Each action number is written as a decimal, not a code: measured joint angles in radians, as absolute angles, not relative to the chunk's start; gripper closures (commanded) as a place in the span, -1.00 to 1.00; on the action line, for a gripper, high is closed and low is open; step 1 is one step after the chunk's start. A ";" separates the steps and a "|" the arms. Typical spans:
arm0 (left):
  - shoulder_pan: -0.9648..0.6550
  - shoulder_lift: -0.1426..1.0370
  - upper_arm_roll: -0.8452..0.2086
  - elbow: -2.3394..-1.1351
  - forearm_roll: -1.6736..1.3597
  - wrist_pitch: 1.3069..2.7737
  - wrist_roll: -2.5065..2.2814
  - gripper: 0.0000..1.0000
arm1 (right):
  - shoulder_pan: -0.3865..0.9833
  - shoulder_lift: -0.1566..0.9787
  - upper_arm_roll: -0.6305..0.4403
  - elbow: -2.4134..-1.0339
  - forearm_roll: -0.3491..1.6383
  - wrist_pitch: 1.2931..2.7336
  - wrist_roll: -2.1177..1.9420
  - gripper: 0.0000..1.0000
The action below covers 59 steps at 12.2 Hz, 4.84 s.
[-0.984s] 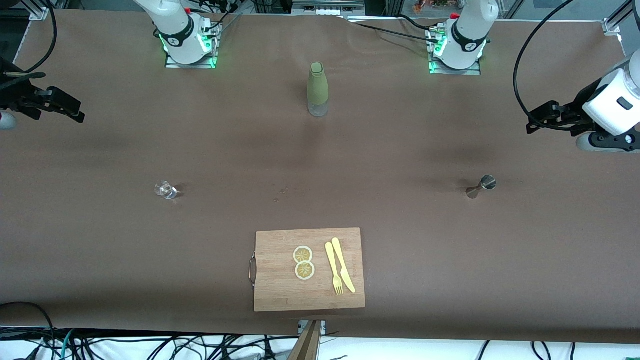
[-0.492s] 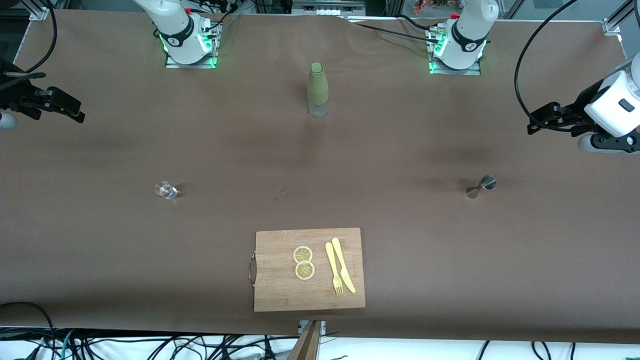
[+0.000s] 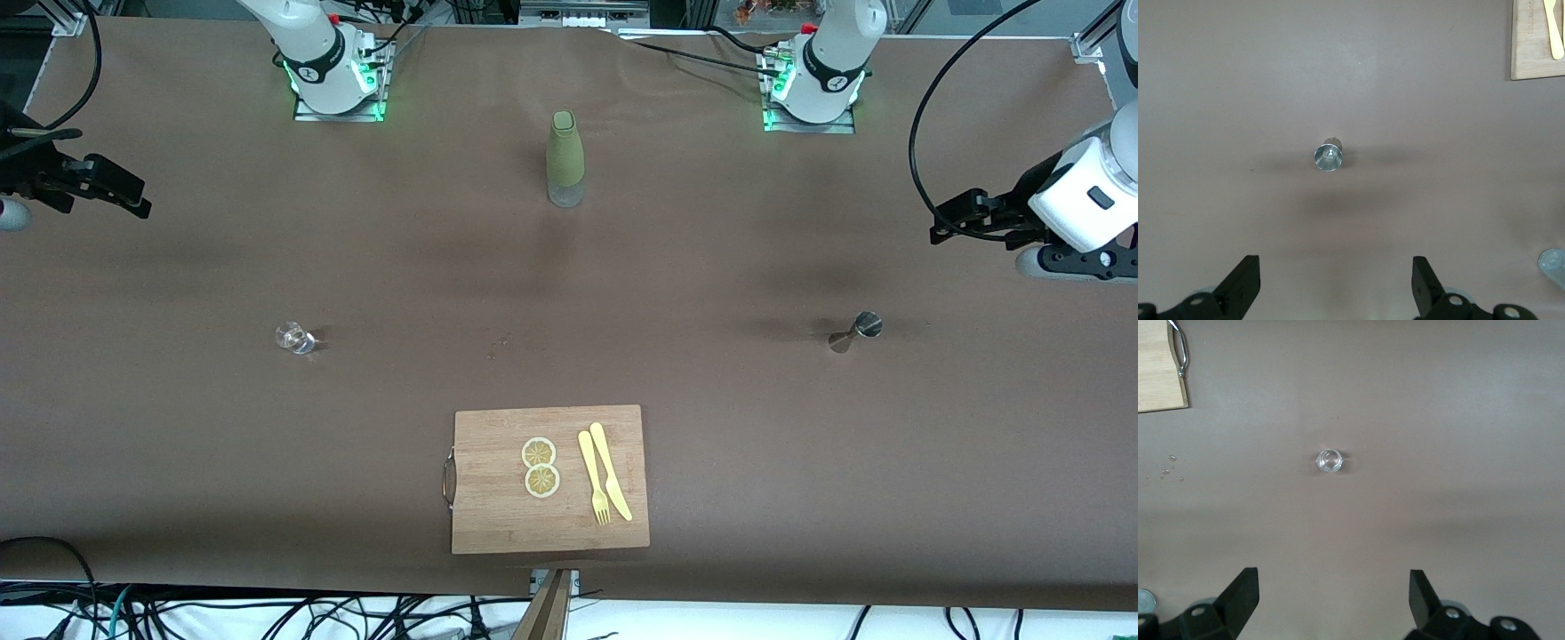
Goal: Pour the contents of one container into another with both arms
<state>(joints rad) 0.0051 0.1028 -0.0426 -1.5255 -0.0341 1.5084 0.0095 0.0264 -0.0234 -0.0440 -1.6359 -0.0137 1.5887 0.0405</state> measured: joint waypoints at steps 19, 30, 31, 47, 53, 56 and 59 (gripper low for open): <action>0.202 0.118 -0.036 -1.529 -0.105 1.530 0.378 -1.00 | 0.027 -0.023 -0.044 -1.636 -0.014 1.588 0.040 -1.00; 0.433 0.213 -0.033 -1.544 -0.290 1.572 0.960 -1.00 | 0.064 0.113 -0.035 -1.643 -0.014 1.600 0.038 -1.00; 0.446 0.229 -0.033 -1.546 -0.310 1.572 1.007 -1.00 | 0.063 0.130 -0.035 -1.645 -0.014 1.604 0.037 -1.00; 0.535 0.447 -0.033 -1.662 -0.613 1.673 1.712 -1.00 | -0.175 0.192 -0.036 -1.806 0.283 1.742 -0.858 -1.00; 0.550 0.553 -0.034 -1.690 -0.715 1.682 1.993 -1.00 | -0.289 0.320 -0.038 -1.817 0.619 1.747 -1.374 -1.00; 0.555 0.619 -0.034 -1.696 -0.769 1.681 2.103 -1.00 | -0.306 0.398 -0.046 -1.818 0.742 1.751 -1.641 -1.00; 0.555 0.679 -0.037 -1.697 -0.850 1.650 2.203 -1.00 | -0.324 0.476 -0.058 -1.819 0.854 1.751 -1.886 -1.00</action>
